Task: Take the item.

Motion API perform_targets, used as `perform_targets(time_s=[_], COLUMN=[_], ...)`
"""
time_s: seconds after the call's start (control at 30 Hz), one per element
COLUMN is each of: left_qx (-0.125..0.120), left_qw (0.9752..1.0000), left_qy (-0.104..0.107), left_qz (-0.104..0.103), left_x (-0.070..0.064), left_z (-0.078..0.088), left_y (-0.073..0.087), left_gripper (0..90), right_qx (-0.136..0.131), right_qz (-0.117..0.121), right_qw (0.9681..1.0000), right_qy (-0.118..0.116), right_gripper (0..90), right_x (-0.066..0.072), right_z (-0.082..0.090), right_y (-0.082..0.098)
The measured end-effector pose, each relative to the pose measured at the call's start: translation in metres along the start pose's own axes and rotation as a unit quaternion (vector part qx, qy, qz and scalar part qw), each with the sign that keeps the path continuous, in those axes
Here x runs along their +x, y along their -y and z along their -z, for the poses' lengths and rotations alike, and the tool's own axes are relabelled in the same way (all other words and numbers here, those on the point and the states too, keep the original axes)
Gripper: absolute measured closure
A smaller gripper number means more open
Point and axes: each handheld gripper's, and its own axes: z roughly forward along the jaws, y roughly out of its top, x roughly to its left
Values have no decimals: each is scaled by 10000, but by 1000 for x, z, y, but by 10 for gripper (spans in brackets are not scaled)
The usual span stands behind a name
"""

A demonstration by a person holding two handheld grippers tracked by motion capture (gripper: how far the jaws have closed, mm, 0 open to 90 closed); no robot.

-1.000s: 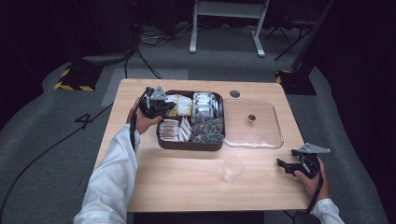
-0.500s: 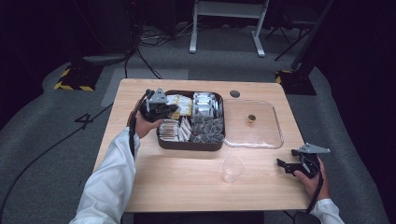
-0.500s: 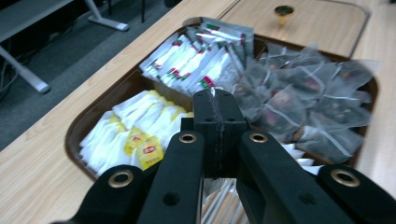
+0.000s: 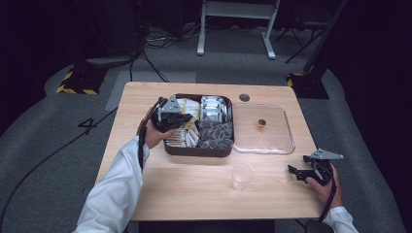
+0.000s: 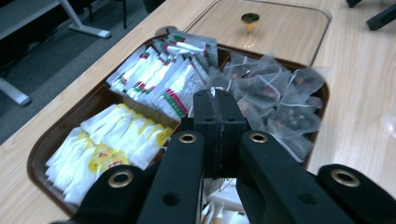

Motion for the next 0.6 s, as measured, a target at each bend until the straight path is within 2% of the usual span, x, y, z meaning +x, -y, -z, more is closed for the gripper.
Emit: perform_targets(time_s=[0.47, 0.6], left_qx=[-76, -107], left_qw=[9987, 9981], left_qy=[355, 464], left_qz=[-349, -395], left_x=[-32, -40], left_z=[-5, -6], left_y=[-20, -25], left_gripper=[896, 896], right_qx=[0, 0], right_qz=[-1, -2], right_qw=[10000, 10000], right_qy=[-1, -1], right_gripper=[150, 150], right_x=[0, 0], right_z=[0, 0], right_y=[0, 0])
